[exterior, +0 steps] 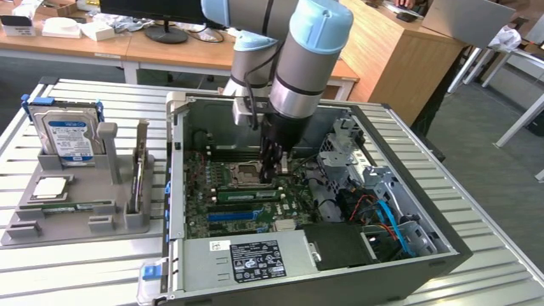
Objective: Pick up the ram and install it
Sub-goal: 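Insert the ram into the slot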
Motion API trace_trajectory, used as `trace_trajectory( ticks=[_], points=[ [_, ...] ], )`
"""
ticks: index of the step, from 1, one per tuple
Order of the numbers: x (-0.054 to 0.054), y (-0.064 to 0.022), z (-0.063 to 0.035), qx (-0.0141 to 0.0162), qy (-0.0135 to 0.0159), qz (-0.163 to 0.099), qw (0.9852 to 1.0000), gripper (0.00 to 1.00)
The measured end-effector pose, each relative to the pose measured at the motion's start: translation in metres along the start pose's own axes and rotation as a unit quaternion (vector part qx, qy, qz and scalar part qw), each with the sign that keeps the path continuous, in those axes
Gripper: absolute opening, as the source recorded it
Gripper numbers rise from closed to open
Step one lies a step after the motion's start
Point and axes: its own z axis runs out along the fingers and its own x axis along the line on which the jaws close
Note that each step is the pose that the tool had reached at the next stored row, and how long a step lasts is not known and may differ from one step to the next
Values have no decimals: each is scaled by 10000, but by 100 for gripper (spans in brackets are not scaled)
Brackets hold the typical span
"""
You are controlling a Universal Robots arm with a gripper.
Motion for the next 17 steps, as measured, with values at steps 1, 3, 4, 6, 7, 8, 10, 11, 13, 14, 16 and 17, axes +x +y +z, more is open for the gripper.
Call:
trace_trajectory(
  ticks=[1, 3, 4, 6, 7, 8, 10, 11, 13, 14, 16, 17],
  points=[
    [-1, 1, -23, 0, 0, 0, 10000, 19],
    [-2, 2, -69, 0, 0, 0, 10000, 19],
    [-3, 3, -93, 0, 0, 0, 10000, 19],
    [-5, 4, -143, 0, 0, 0, 10000, 19],
    [-6, 5, -167, 0, 0, 0, 10000, 19],
    [-7, 6, -190, 0, 0, 0, 10000, 19],
    [-8, 7, -235, 0, 0, 0, 10000, 19],
    [-9, 8, -259, 0, 0, 0, 10000, 19],
    [-10, 9, -305, 0, 0, 0, 10000, 19],
    [-11, 9, -327, 0, 0, 0, 10000, 19],
    [-13, 11, -371, 0, 0, 0, 10000, 19],
    [-14, 11, -394, 0, 0, 0, 10000, 19]
  ],
)
